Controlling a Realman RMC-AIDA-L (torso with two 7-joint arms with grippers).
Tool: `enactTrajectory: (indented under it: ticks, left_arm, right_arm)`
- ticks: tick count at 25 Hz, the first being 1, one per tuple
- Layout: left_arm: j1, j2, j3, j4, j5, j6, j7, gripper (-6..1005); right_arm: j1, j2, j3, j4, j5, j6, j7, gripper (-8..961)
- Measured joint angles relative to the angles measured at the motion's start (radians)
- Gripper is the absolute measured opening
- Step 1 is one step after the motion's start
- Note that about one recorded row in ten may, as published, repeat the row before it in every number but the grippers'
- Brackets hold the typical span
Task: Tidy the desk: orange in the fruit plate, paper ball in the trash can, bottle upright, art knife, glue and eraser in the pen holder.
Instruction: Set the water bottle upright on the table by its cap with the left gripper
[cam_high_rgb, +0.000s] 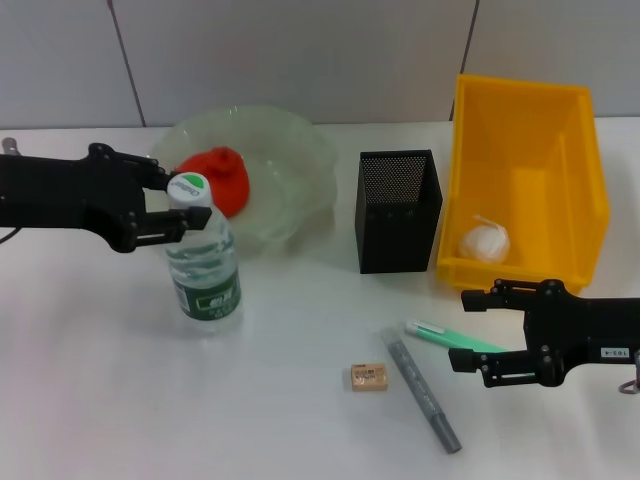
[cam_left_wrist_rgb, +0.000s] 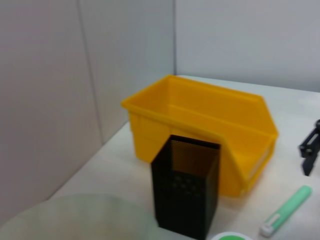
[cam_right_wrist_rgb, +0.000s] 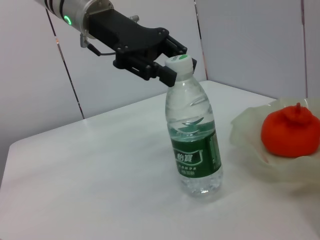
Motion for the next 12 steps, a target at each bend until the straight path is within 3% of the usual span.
enactTrajectory:
  ticks: [12]
  left_arm:
    - [0.019,0.009,-0.036,-0.025,0.0,-0.048,-0.006,442]
  right_arm:
    - [0.012,-0.002,0.0,0.012,0.0,0.007,0.002,825]
